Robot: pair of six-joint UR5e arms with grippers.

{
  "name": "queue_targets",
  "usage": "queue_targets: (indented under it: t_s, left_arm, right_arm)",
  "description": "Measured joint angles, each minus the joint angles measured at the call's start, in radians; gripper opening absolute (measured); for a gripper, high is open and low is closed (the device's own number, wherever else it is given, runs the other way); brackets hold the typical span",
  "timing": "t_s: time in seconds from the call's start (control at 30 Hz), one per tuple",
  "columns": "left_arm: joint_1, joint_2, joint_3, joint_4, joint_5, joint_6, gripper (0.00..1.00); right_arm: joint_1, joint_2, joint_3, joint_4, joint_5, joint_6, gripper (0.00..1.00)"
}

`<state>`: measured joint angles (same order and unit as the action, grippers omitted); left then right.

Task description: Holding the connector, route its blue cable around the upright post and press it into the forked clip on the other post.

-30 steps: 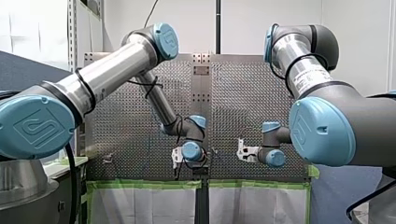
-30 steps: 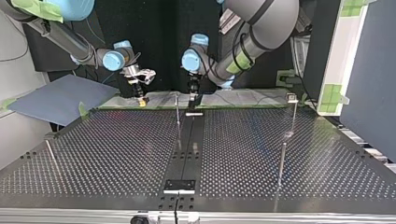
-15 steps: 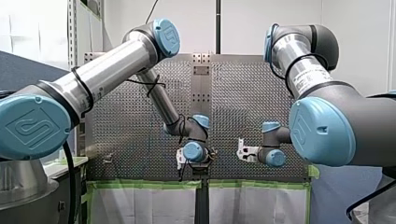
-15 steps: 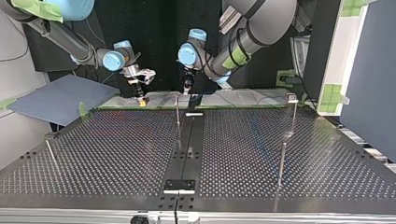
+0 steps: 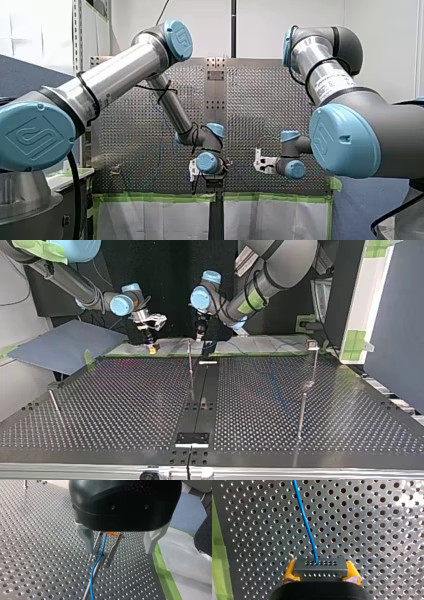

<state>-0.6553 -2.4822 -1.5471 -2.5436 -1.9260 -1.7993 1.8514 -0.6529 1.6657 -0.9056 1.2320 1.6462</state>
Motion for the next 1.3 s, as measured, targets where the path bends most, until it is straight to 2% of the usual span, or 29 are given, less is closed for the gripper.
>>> queue_targets:
  t_s: [0.87, 1.17, 1.3]
  left_arm:
    - [0.000, 0.000, 0.000, 0.011, 0.043, 0.000, 1.00]
    - [-0.001, 0.001, 0.000, 0.006, 0.033, 0.003, 1.00]
    - [-0.012, 0.017, -0.016, 0.007, 0.010, 0.027, 1.00]
  right_arm:
    - [0.001, 0.000, 0.000, -0.007, -0.001, 0.005, 0.00]
    - [0.001, 0.000, 0.000, -0.006, -0.001, 0.005, 0.00]
    - [0.001, 0.000, 0.000, -0.004, -0.001, 0.005, 0.00]
